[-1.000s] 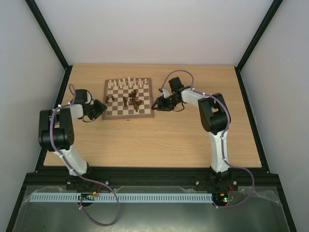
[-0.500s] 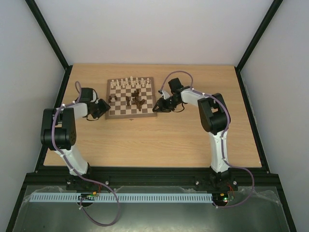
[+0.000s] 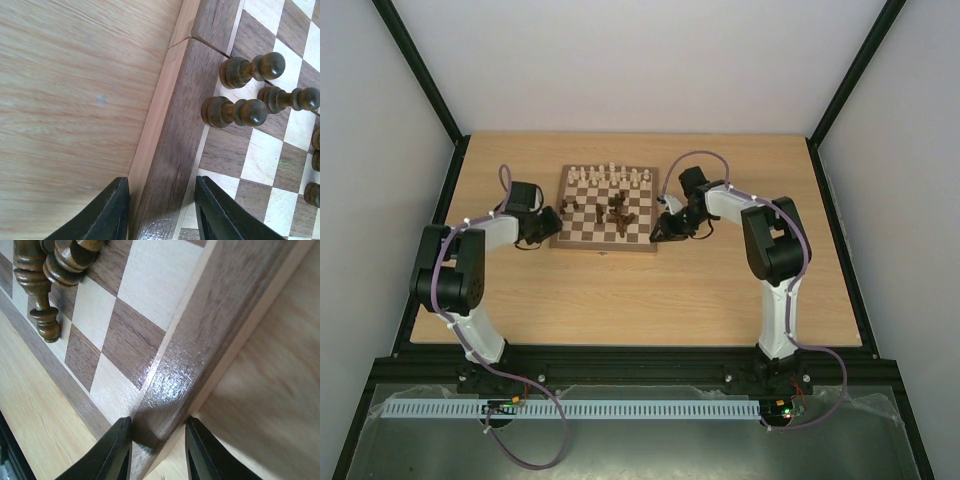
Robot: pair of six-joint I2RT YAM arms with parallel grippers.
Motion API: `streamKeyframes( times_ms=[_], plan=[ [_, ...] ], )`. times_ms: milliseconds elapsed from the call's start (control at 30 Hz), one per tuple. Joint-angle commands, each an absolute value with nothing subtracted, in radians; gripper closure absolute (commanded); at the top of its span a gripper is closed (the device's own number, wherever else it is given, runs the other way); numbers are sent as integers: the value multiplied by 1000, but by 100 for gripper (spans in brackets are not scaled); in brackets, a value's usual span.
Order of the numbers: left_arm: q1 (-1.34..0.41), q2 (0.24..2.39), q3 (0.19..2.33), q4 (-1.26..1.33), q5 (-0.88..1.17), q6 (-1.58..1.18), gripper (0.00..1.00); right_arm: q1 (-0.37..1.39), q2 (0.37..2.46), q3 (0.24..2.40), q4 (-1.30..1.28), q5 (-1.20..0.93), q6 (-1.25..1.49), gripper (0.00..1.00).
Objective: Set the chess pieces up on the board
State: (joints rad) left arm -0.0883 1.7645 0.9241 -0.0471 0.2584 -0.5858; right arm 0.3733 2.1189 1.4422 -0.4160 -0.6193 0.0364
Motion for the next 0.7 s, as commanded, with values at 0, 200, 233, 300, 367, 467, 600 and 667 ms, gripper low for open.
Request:
streamKeyframes(
  times_ms=[0,200,233,300,367,467,600,667],
  plan=[
    [-212,1727,892,-120,395,-587,62,414,2101,1354,-599,-597,-112,72],
    [-309,1656,853,-143,385,-588,63,414,2020,1270,-654,-537,-176,72],
    [-324,1644,840,-143,384,-594,63,414,2010,1256,-664,-535,-183,72],
    [-357,1615,812,-143,381,-601,63,414,1989,1229,-676,-528,-193,72],
    [-395,1587,783,-145,372,-604,63,414,1968,1197,-684,-517,-209,72],
    [-438,1547,740,-145,361,-612,63,414,1947,1157,-702,-480,-245,71],
    [-491,1502,679,-146,367,-616,63,414,1914,1106,-722,-451,-272,72],
    [-524,1478,648,-142,363,-626,62,414,1901,1085,-732,-441,-280,71]
  ],
)
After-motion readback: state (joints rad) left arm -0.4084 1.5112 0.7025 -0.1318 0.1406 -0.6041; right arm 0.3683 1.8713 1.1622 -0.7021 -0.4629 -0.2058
